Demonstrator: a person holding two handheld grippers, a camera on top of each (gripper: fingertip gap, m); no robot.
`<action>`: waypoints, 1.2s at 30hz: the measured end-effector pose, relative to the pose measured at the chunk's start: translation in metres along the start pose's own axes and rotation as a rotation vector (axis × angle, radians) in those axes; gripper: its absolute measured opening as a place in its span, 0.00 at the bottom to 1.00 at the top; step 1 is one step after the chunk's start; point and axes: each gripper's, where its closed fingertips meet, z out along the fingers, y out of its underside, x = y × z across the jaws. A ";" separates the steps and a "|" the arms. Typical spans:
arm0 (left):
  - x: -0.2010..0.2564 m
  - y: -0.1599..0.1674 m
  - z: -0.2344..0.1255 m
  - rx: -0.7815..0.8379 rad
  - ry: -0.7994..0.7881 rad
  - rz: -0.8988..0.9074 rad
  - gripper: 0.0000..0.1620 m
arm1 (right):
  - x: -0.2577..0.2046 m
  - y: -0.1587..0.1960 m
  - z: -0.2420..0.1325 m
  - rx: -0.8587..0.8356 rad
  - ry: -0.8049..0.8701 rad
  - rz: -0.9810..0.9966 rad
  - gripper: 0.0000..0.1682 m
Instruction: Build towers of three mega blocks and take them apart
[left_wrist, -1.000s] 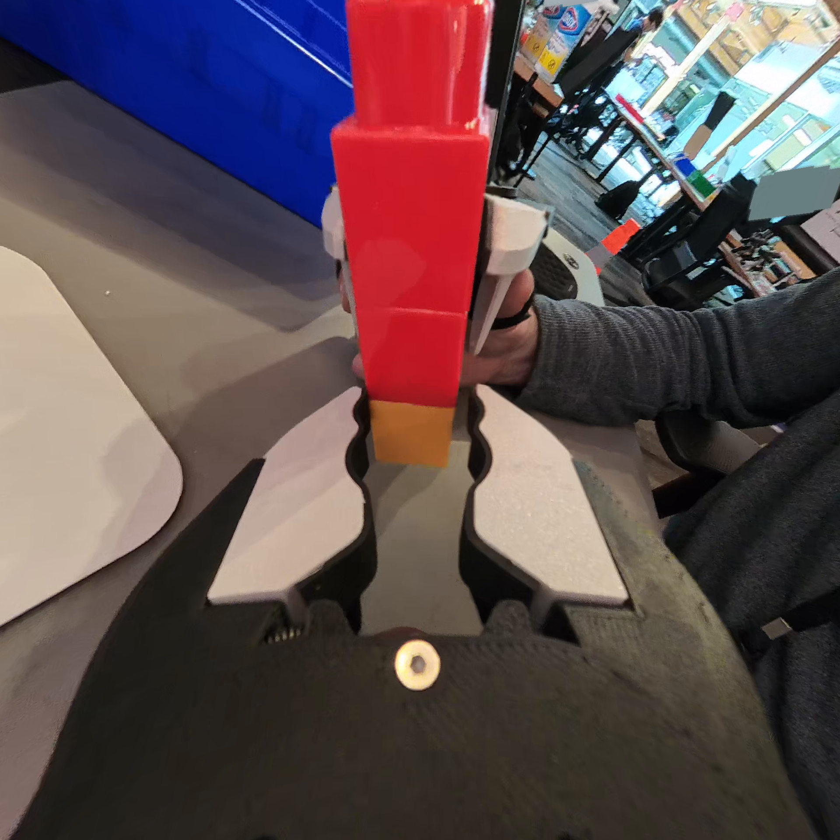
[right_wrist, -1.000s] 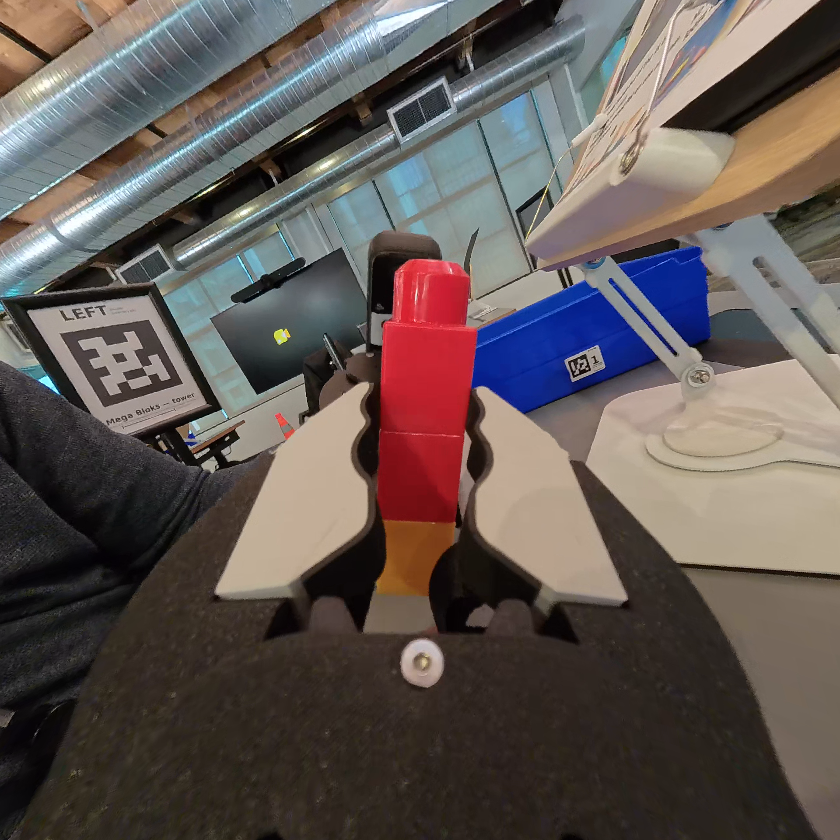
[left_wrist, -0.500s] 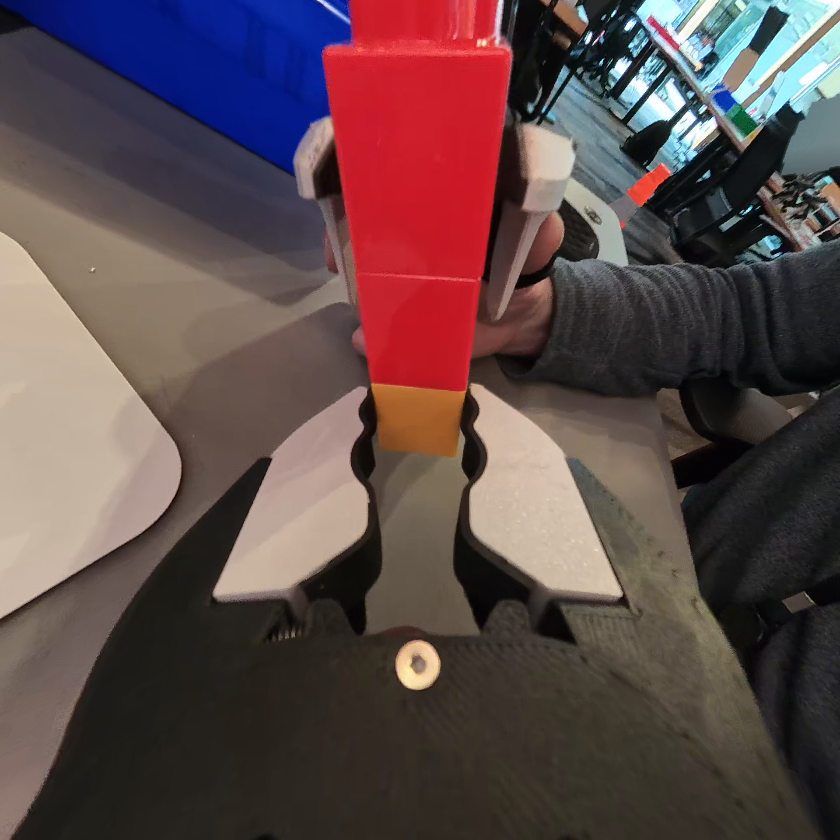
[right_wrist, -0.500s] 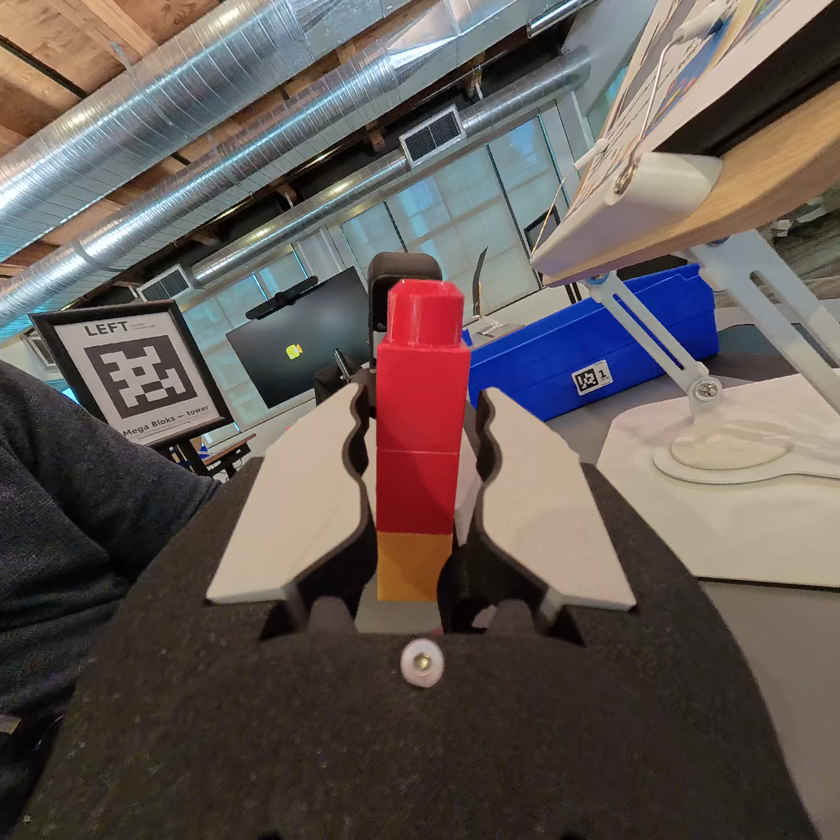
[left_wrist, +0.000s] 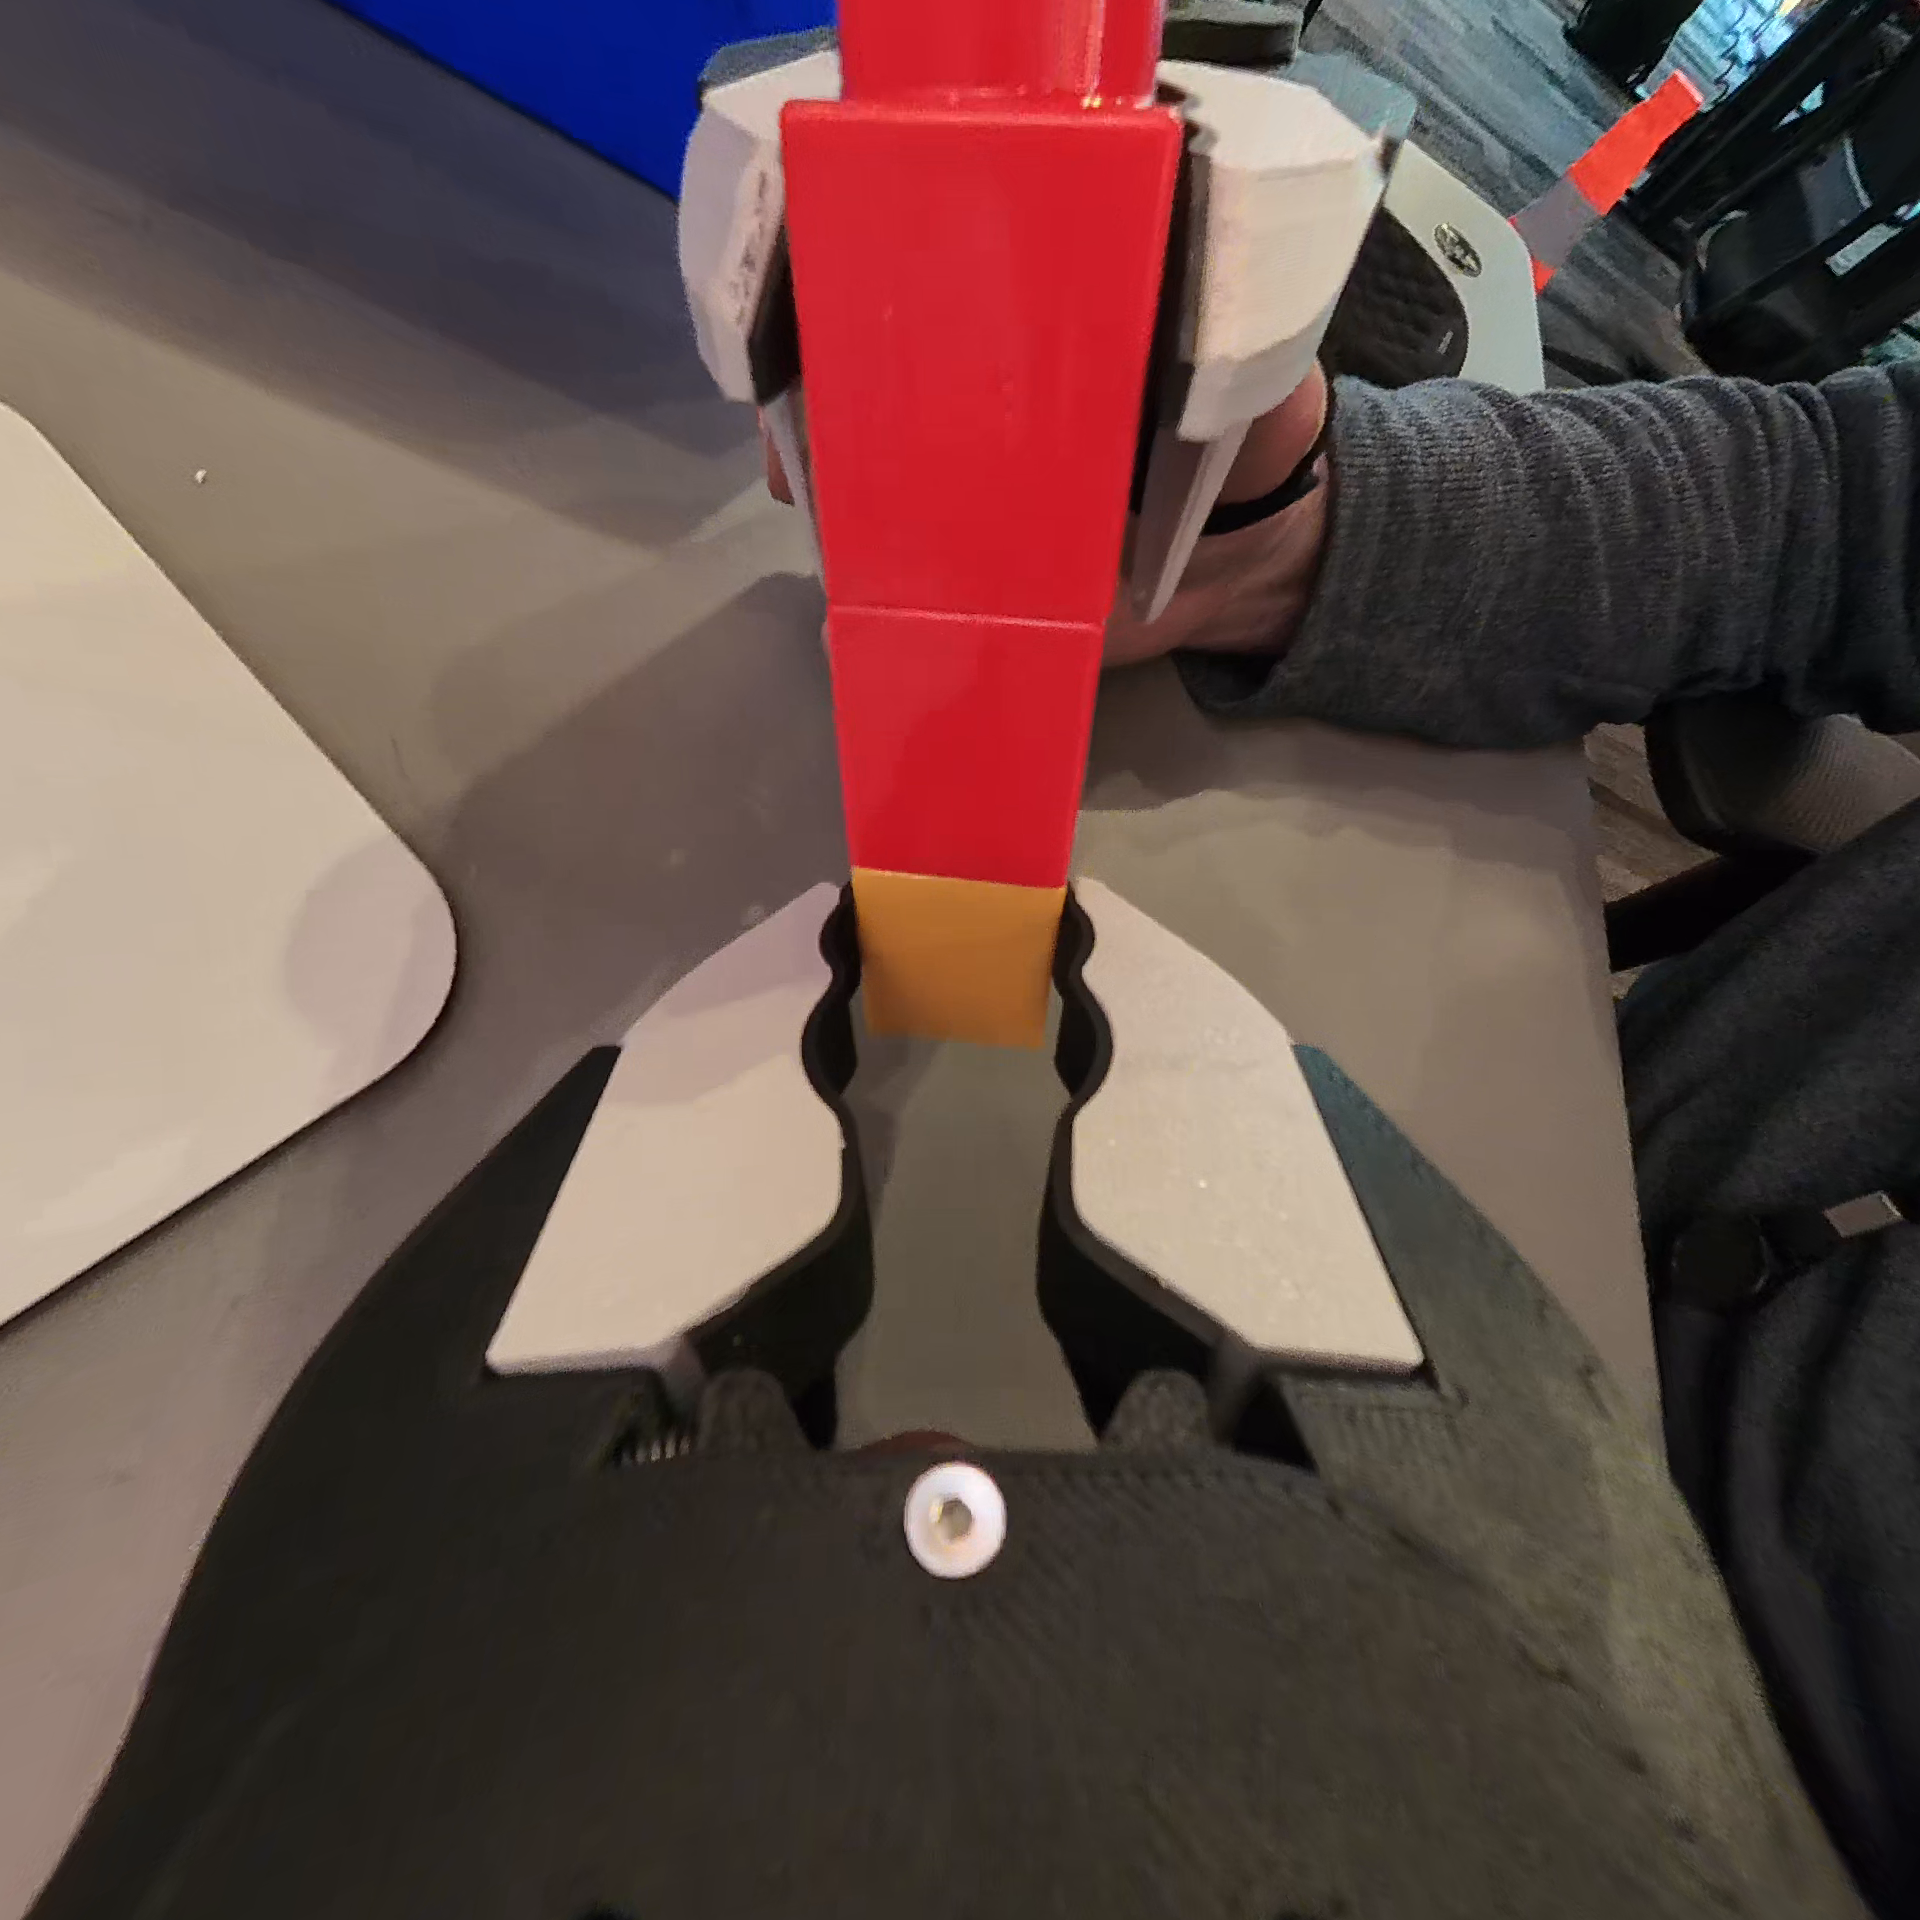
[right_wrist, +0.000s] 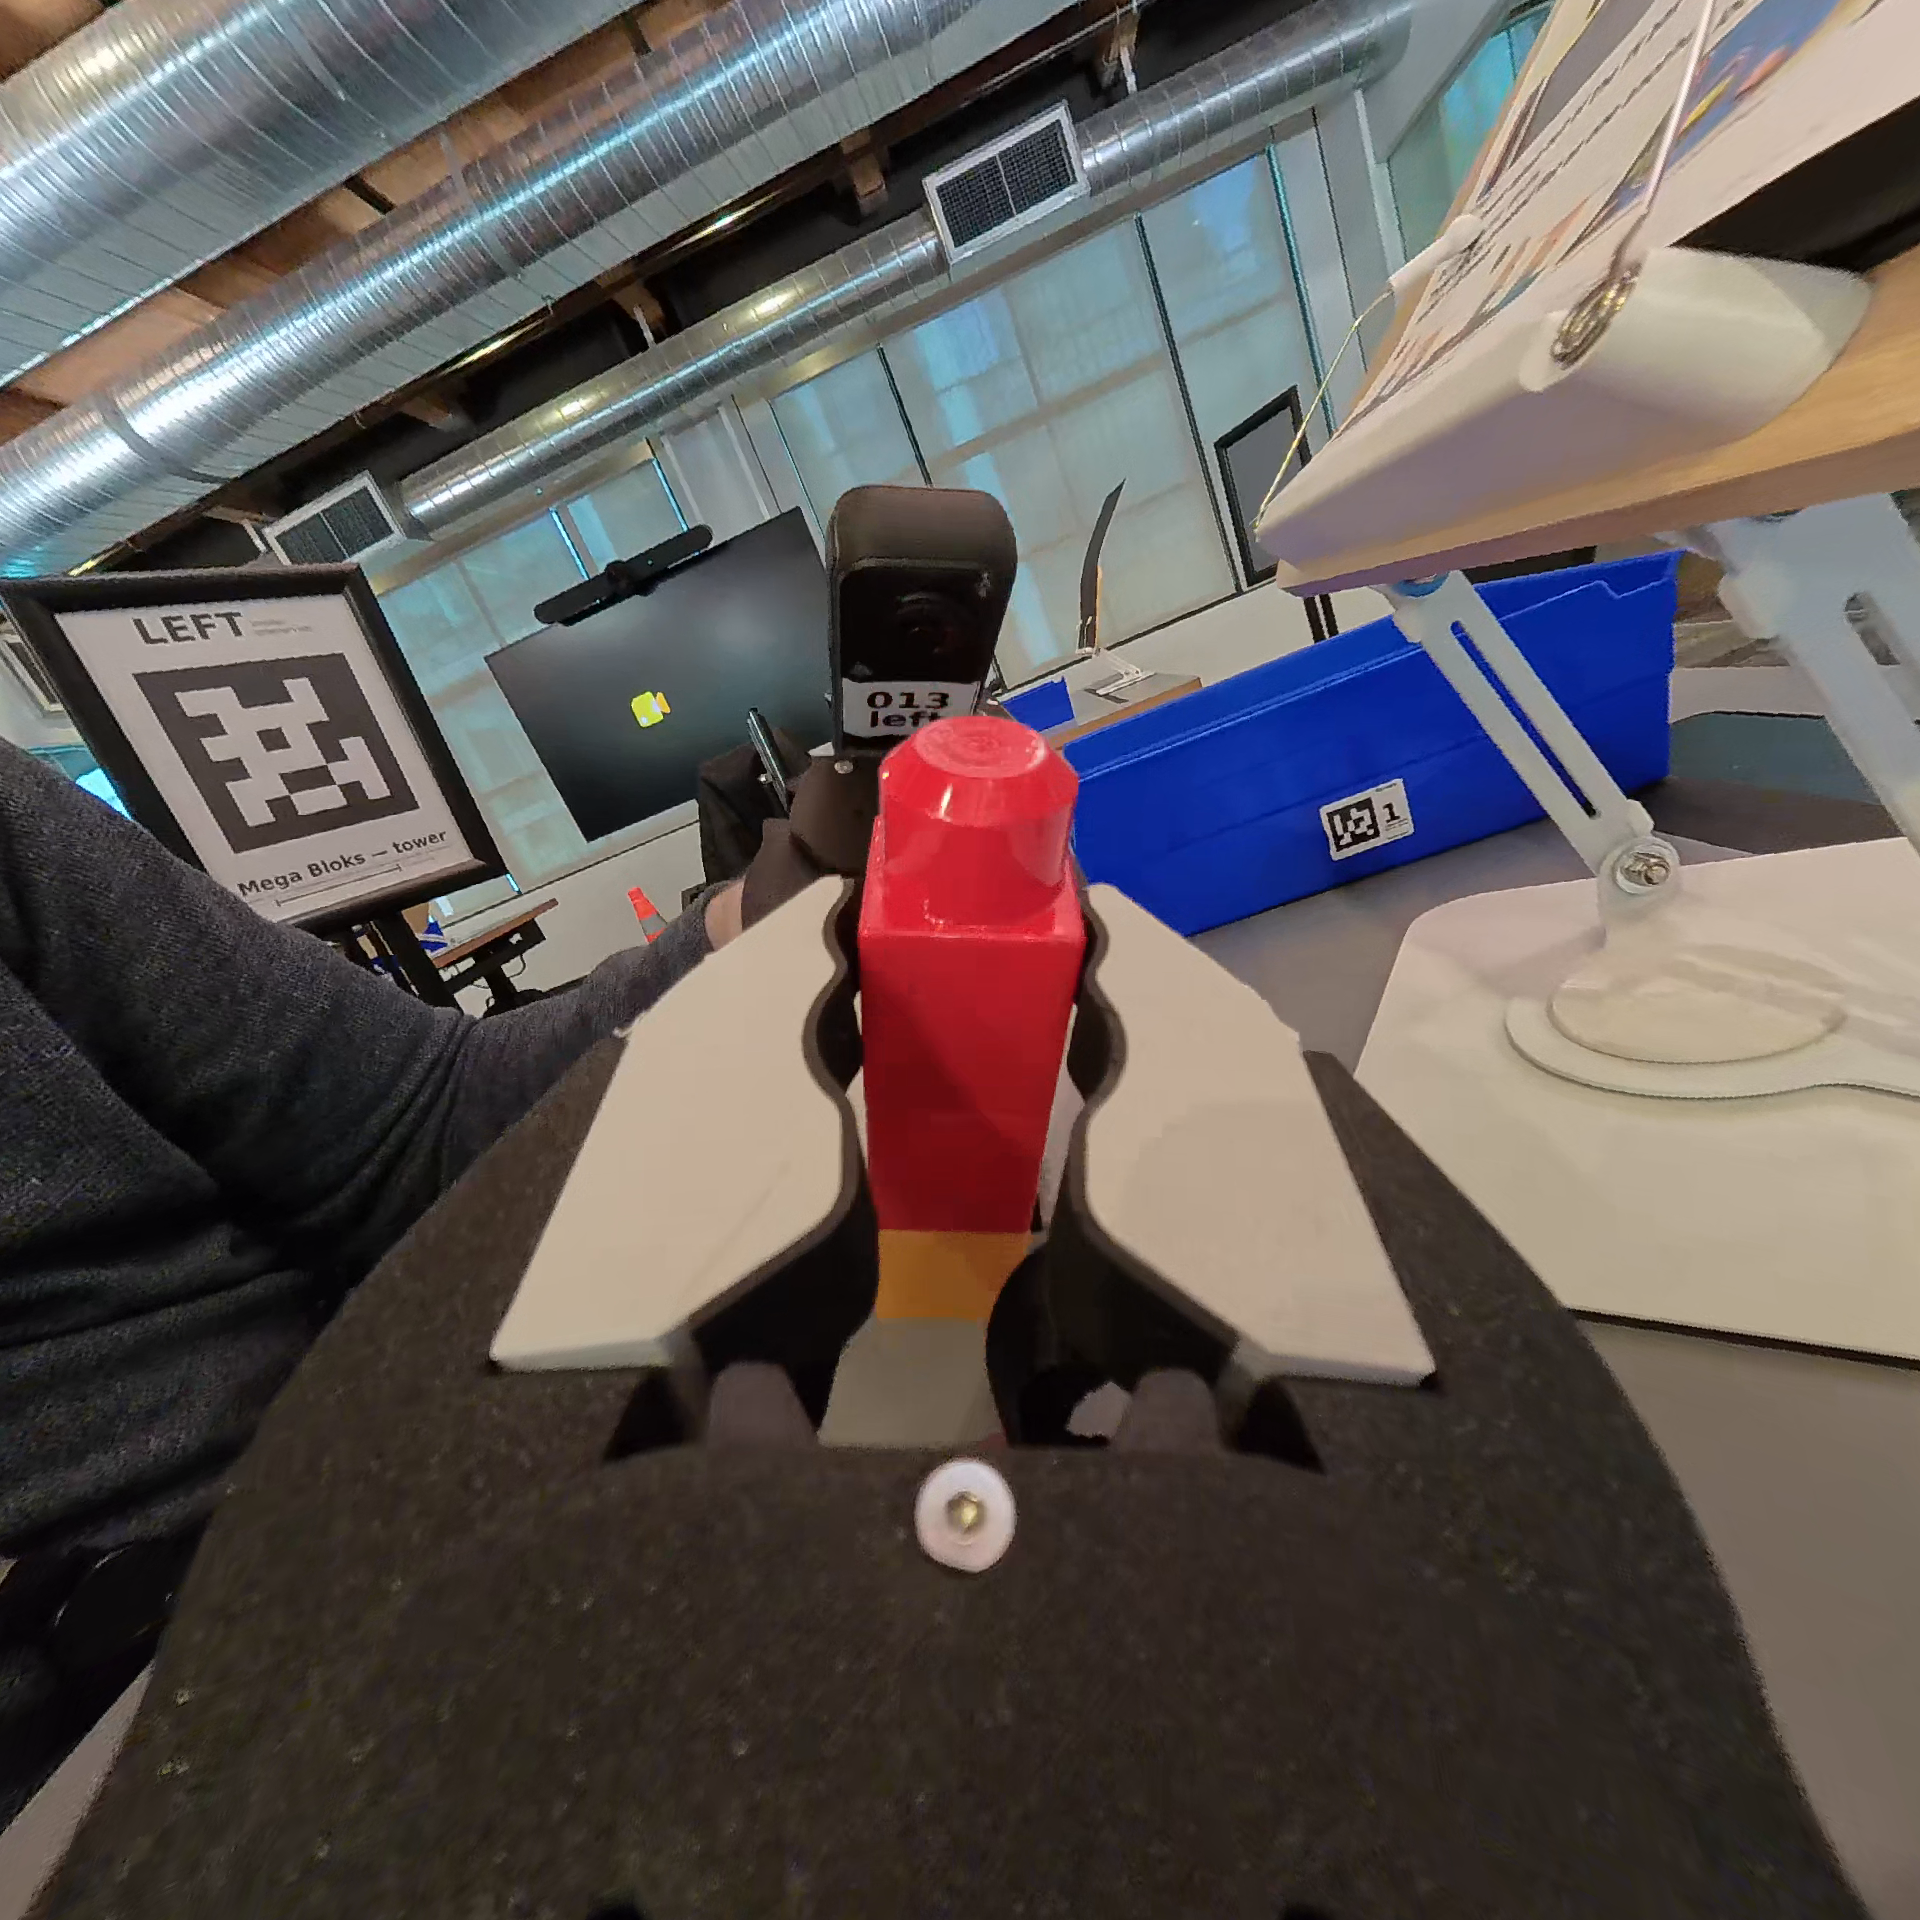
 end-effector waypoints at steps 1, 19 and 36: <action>0.000 0.001 -0.002 -0.009 -0.006 0.007 0.22 | -0.001 0.001 0.001 -0.008 -0.003 -0.002 0.22; 0.003 -0.038 -0.081 0.337 0.061 -0.002 0.04 | -0.039 -0.097 -0.032 -0.103 0.241 -0.241 0.21; -0.018 -0.041 -0.075 0.404 0.004 -0.035 0.00 | 0.200 -0.162 -0.277 -0.234 1.313 -0.298 0.22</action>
